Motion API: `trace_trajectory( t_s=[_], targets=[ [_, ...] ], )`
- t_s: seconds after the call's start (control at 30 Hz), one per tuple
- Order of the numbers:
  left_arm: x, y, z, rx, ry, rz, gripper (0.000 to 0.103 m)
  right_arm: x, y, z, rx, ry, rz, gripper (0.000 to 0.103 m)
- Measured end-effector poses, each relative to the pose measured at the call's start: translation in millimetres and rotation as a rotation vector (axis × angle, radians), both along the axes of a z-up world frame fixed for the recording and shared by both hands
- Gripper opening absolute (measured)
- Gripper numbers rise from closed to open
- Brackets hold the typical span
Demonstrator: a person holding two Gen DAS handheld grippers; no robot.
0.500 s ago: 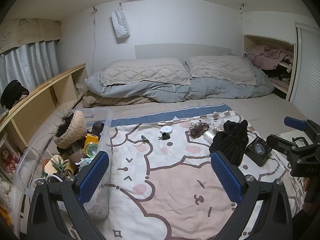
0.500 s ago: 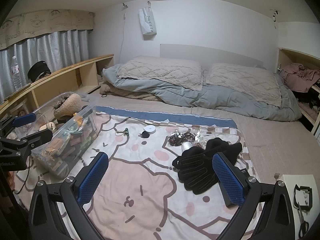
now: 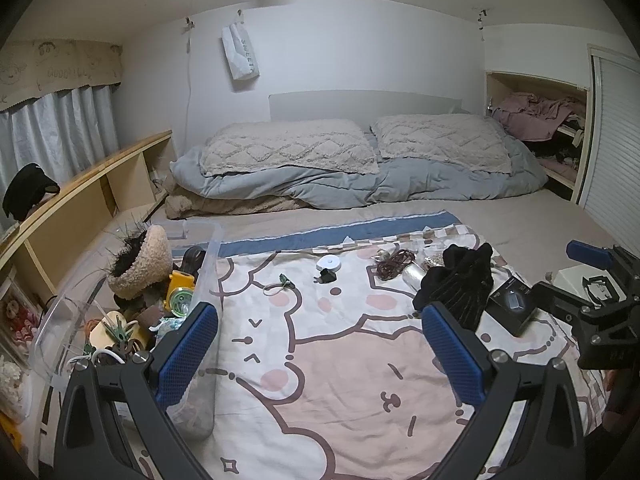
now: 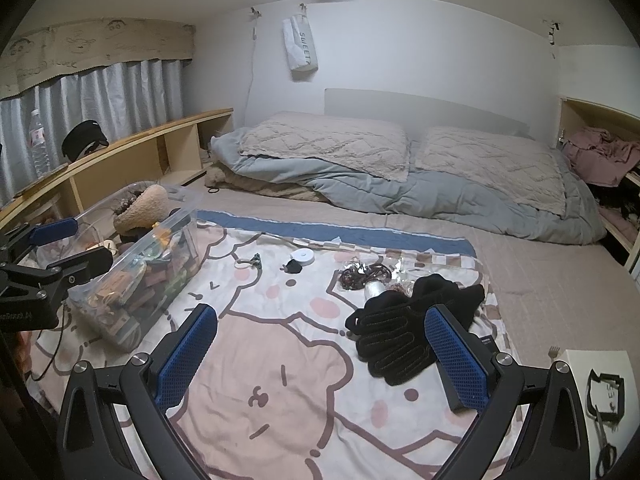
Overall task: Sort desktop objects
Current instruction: 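Move both tools toward the items on the bed sheet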
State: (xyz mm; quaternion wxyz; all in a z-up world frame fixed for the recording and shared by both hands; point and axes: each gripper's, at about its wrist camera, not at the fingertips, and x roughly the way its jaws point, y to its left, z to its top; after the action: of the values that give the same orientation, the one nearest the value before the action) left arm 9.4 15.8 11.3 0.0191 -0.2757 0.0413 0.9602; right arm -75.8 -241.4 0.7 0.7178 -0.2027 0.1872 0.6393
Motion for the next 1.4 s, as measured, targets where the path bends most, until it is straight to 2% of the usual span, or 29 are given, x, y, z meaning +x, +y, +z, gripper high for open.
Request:
trace_trajectory(
  t_s=[0.33,0.47,0.63,0.87,1.0,1.13,1.4],
  targets=[
    [-12.5,7.7,20.7,0.028,0.058,0.001,0.103,2.4,5.5,13.4,0.029,-0.024,-0.002,0.103],
    [-23.4,6.1,26.1,0.042,0.07,-0.037,0.103,6.8,12.5,23.0,0.049,-0.031,-0.005,0.103],
    [-46.5,10.0,35.3,0.045,0.088,-0.05,0.103,15.6,30.3,31.4,0.054,-0.037,-0.014,0.103],
    [-87.0,9.1,47.3,0.101,0.135,-0.064,0.103,36.1,64.7,42.6,0.063,-0.037,-0.058,0.103],
    [-115.4,8.9,36.1,0.093,0.138,-0.047,0.103,46.8,90.6,44.5,0.08,-0.007,-0.045,0.103],
    [-148.3,9.2,8.4,0.067,0.098,-0.037,0.103,54.9,114.1,34.8,0.075,0.039,-0.062,0.103],
    [-214.1,0.5,-49.9,0.042,0.015,-0.013,0.103,67.8,175.0,-14.9,-0.023,0.097,-0.076,0.103]
  ],
)
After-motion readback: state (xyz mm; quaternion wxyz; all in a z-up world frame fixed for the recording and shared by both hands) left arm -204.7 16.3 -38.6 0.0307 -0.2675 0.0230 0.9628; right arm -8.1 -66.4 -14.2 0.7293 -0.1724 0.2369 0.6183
